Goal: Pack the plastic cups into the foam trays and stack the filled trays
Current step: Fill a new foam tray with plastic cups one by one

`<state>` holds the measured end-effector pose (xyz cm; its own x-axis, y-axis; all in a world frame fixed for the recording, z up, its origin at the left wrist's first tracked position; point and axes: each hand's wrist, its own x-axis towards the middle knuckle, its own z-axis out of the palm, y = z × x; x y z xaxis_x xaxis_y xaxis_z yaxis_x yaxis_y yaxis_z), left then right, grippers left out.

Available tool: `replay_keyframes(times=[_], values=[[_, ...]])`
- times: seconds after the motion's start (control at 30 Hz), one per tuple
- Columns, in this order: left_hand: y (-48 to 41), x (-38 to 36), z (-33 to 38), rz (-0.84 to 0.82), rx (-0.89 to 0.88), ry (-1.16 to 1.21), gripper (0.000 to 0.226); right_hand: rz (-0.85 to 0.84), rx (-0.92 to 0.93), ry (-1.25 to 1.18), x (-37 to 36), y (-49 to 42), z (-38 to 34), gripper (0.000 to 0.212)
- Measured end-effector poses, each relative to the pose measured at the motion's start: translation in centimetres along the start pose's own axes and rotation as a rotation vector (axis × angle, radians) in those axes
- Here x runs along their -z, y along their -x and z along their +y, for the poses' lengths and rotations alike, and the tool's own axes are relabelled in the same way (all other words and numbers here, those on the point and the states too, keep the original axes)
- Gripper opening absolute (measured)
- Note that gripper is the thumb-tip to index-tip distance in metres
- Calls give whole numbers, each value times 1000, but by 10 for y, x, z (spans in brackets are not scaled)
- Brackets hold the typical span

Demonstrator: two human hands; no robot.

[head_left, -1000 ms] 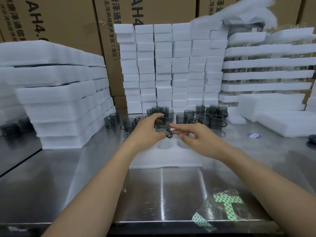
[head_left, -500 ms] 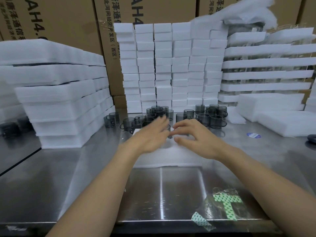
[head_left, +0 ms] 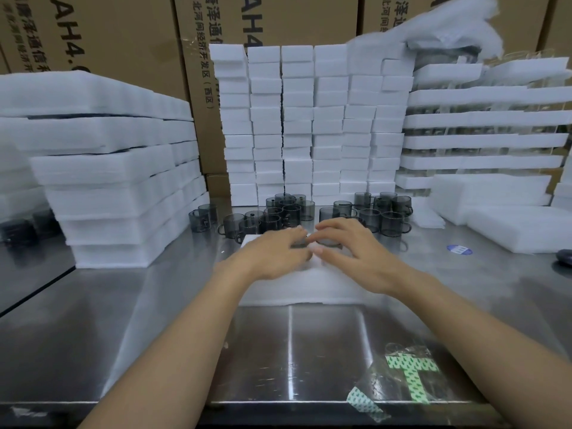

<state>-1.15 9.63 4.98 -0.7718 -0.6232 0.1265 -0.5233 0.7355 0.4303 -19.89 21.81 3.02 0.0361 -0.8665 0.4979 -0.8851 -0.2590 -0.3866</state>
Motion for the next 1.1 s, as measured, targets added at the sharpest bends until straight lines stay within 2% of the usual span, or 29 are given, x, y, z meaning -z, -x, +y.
replay_keyframes(times=[0.07,0.17,0.23,0.33,0.5,0.73,0.83,0.97,1.1], values=[[-1,10,-9,203,20,104,72,87,-14,-57,3,-4,2,41],[-5,19,-36,539,64,179,44,183,-62,-62,7,-8,9,45],[-9,17,-57,626,116,184,47,211,-110,-28,7,-9,17,36],[-15,11,-83,575,243,249,53,169,-191,6,5,-9,28,21],[-10,1,-111,417,414,272,44,136,-219,-10,2,-12,34,19],[-10,1,-109,510,502,200,20,145,-202,-16,2,-13,36,19],[-7,3,-107,565,594,156,32,155,-194,-15,2,-13,36,18],[-4,0,-108,553,602,140,68,151,-205,-30,2,-12,35,19],[-3,0,-110,538,591,90,67,154,-204,-29,1,-13,36,18]])
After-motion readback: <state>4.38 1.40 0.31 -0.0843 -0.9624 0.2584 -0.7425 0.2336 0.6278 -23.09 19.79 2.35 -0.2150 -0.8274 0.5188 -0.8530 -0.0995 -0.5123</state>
